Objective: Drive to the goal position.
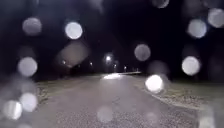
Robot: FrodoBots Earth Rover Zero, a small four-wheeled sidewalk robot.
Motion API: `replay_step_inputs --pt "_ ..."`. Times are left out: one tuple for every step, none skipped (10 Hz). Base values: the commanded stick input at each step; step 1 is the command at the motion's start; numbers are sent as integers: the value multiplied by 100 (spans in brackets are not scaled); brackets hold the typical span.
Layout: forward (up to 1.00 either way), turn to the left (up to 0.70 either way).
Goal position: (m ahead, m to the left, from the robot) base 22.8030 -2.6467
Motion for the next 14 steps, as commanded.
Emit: replay_step_inputs --pt "70 0" --pt "70 0" --pt "70 0" --pt "70 0" --pt "70 0" --pt "77 0" --pt "85 0" --pt "85 0" --pt "86 0" --pt "95 0" --pt "100 0" --pt "100 0" --pt "100 1" --pt "100 2"
